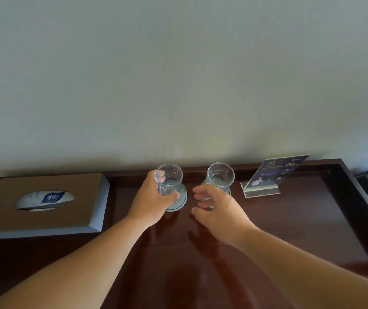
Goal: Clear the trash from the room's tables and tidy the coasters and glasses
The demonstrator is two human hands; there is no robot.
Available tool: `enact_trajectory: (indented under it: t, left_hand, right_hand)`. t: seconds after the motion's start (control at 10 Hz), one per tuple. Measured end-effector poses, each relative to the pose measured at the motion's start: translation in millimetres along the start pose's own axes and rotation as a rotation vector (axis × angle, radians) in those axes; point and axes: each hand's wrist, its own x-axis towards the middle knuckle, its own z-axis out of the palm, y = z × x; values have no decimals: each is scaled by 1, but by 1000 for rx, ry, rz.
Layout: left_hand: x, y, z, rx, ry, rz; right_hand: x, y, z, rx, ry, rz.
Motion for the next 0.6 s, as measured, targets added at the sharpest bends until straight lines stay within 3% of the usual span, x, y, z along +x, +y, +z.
enact_trajectory:
  t: [0.6]
  left_hand:
    - [-19, 12, -20, 0, -25, -36]
  right_hand:
    - [-9, -17, -12, 10, -27, -60]
